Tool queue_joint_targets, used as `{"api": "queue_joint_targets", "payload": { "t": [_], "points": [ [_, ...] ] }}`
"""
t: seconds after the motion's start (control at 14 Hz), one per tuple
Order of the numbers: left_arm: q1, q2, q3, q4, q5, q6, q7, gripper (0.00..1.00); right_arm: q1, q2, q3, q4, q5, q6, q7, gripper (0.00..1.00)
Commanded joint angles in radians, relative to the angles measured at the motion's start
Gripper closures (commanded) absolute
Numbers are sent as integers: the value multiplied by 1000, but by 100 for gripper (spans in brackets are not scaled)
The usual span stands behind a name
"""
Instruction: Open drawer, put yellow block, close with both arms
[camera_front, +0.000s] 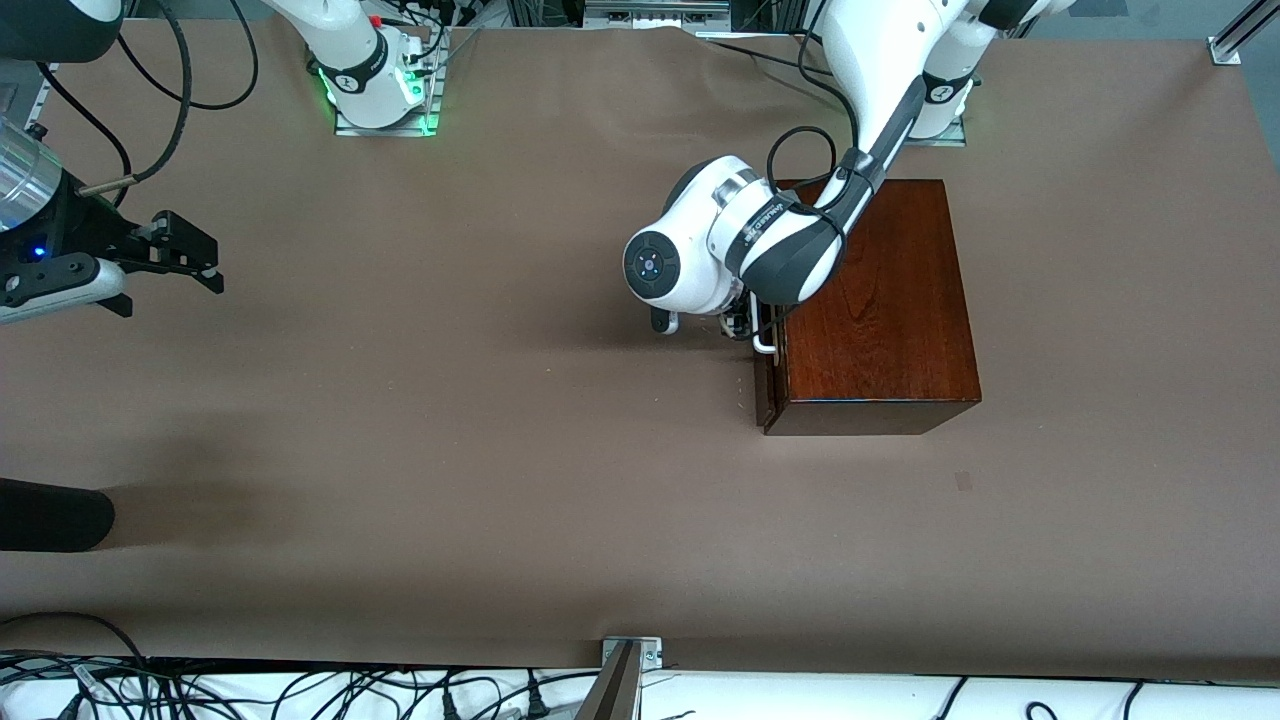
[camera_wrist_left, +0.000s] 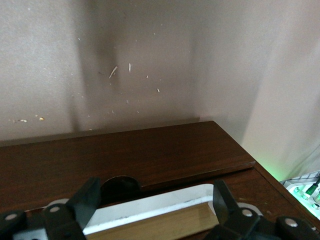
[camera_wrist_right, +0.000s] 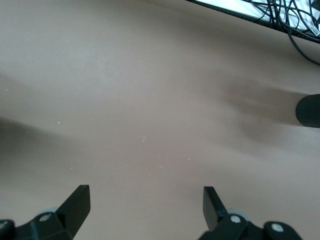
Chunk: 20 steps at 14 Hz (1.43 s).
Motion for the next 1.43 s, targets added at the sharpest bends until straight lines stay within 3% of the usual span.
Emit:
{"api": "queue_joint_targets", "payload": {
  "t": [0.0, 0.36, 0.64, 0.86, 1.07, 1.21, 1.36],
  "points": [
    [11, -64, 0, 26, -78, -9, 4, 0, 3, -6, 4, 0, -19, 6, 8, 0],
    [161, -254, 6, 55, -77, -35, -30, 0, 1, -4, 3, 0, -20, 6, 11, 0],
    [304, -320, 72, 86, -92, -16, -31, 0, 1, -4, 3, 0, -19, 3, 11, 0],
    [366, -465, 102, -76, -89, 97, -101, 0, 1, -4, 3, 0, -19, -2, 12, 0],
    [407, -659, 132, -309, -149, 279, -458, 0, 0, -4, 3, 0, -19, -5, 12, 0],
    [451, -745, 132, -420, -170, 287, -696, 0, -2, -4, 3, 0, -19, -5, 12, 0],
    [479, -782, 133, -469, -160, 275, -766, 0, -2, -4, 3, 0, -19, -5, 12, 0]
  ]
}}
